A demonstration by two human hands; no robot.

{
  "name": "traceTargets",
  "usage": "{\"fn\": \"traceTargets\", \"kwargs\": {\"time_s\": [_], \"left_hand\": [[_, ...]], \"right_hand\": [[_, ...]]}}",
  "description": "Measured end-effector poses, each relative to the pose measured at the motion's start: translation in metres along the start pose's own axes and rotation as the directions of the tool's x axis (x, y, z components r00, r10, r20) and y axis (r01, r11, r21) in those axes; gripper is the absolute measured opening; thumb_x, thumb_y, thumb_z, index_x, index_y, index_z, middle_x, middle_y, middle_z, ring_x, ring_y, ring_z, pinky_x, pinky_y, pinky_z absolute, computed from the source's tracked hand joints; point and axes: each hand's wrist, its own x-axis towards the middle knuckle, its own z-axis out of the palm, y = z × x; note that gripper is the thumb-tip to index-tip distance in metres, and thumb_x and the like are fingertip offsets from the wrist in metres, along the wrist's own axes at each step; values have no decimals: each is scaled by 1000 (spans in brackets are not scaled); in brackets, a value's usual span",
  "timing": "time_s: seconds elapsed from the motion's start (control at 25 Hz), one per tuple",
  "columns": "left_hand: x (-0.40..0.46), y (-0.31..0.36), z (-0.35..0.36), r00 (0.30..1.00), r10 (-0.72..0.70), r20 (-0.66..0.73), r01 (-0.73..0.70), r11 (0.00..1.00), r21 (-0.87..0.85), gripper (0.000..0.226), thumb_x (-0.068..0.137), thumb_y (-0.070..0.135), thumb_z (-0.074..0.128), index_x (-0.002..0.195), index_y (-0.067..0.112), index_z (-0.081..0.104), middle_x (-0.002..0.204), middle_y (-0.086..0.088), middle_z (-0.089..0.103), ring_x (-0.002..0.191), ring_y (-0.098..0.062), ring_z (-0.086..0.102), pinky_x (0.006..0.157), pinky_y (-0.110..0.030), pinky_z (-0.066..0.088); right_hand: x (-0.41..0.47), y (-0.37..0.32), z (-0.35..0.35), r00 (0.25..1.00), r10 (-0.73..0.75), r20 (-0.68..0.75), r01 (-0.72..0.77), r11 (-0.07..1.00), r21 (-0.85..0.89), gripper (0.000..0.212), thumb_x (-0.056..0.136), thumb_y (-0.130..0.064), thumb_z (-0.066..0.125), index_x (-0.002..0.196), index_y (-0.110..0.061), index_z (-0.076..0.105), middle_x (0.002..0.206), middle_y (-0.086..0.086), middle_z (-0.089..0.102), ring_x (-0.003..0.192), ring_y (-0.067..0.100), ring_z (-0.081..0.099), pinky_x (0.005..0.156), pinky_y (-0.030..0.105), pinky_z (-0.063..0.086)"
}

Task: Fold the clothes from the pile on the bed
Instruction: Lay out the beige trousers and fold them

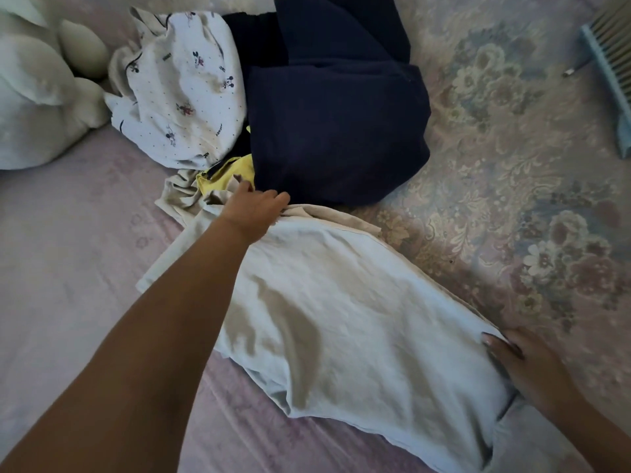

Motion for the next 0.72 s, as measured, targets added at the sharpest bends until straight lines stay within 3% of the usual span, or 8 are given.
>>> {"fn": "traceTargets", "kwargs": {"time_s": [0.08,0.16,0.24,0.32,0.48,0.56,0.64,0.72], "left_hand": [[-5,-1,6,983,86,-161,-77,995,60,41,74,-1,64,111,10,50,94,-6,59,84,-29,62,84,-43,41],[-16,-3,14,930,242,-277,-204,966,159,45,56,-7,67,96,10,54,75,-7,57,61,-28,58,63,-39,47],[-30,-6,26,852,400,-338,-325,910,259,38,59,-6,58,92,11,48,70,-7,55,55,-26,55,51,-32,43],[-40,-7,37,801,476,-363,-379,873,307,27,70,-5,50,91,11,46,69,-5,55,57,-24,54,52,-31,42],[-44,-14,38,831,366,-420,-269,924,272,17,81,-4,48,89,9,56,66,-3,54,54,-23,52,61,-32,45],[-38,-15,31,860,310,-406,-227,944,241,21,71,-4,57,87,8,56,63,-3,55,52,-24,54,60,-32,45],[-32,-13,25,910,225,-348,-187,973,138,32,53,-6,66,82,7,61,63,-5,56,54,-26,57,59,-32,47],[-26,-9,21,955,143,-258,-129,989,70,30,49,-2,73,77,8,65,73,-11,58,65,-31,59,66,-37,49]], "right_hand": [[-5,1,-2,999,-41,-4,41,999,-10,35,86,-13,66,57,-5,47,62,7,41,66,15,46,65,23,34],[-13,-1,-2,997,-83,-1,83,996,-30,29,87,-17,66,62,-7,54,66,5,45,72,13,47,69,20,34],[-19,-2,-3,993,-115,-3,115,993,-23,32,89,-21,65,61,-18,51,67,1,45,71,12,47,68,22,33],[-19,-7,-4,993,-118,-21,117,993,-32,40,87,-15,65,57,-27,41,64,-2,42,68,12,45,62,28,28],[-15,-8,-3,993,-113,-25,112,993,-41,46,88,-18,66,54,-32,38,61,-1,40,64,15,45,60,29,25],[-12,-5,-3,995,-100,-6,100,995,-25,39,89,-28,62,56,-34,43,60,-2,40,64,15,46,61,28,27],[-9,-1,-2,995,-98,-3,98,995,-32,46,87,-20,64,52,-30,36,57,0,39,66,12,46,60,26,30],[-7,1,-1,995,-102,-6,102,994,-47,45,87,-15,65,53,-22,36,56,2,39,67,11,46,61,27,32]]}}
